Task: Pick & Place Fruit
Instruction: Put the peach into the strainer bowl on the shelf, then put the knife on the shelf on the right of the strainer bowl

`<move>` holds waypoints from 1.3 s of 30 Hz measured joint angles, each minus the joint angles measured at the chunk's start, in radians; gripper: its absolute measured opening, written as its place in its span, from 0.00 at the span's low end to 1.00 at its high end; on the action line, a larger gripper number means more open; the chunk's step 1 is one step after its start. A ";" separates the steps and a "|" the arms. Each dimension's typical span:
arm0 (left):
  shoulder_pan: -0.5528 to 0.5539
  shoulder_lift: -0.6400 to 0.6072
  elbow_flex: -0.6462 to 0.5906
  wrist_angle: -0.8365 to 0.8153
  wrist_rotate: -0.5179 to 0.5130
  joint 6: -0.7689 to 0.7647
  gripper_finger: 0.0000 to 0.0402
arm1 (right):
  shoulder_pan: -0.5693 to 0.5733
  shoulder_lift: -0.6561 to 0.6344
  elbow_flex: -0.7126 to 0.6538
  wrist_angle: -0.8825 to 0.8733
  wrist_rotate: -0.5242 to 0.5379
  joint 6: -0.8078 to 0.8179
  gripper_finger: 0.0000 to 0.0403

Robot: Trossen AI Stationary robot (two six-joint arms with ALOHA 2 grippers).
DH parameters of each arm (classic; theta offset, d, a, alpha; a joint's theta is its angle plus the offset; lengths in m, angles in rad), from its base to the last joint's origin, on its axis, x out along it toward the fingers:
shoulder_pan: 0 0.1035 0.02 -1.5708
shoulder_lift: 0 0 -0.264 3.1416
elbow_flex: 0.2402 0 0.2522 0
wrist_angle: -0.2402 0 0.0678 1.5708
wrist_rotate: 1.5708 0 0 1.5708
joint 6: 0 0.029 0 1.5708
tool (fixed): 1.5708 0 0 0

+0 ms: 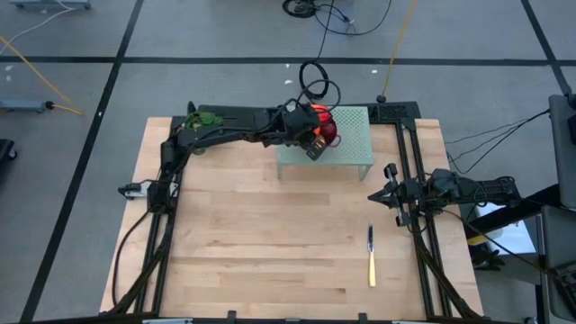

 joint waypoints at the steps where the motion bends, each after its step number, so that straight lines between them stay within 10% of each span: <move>1: 0.000 0.000 0.000 0.001 0.000 0.000 0.24 | 0.000 0.000 0.000 0.000 0.000 0.000 0.00; 17: -0.003 -0.040 -0.001 0.074 -0.008 -0.055 0.51 | 0.000 0.000 0.000 0.000 0.000 0.001 0.00; 39: -0.141 -0.120 -0.001 0.116 -0.007 -0.076 0.21 | 0.000 0.000 0.000 0.001 0.000 0.156 0.00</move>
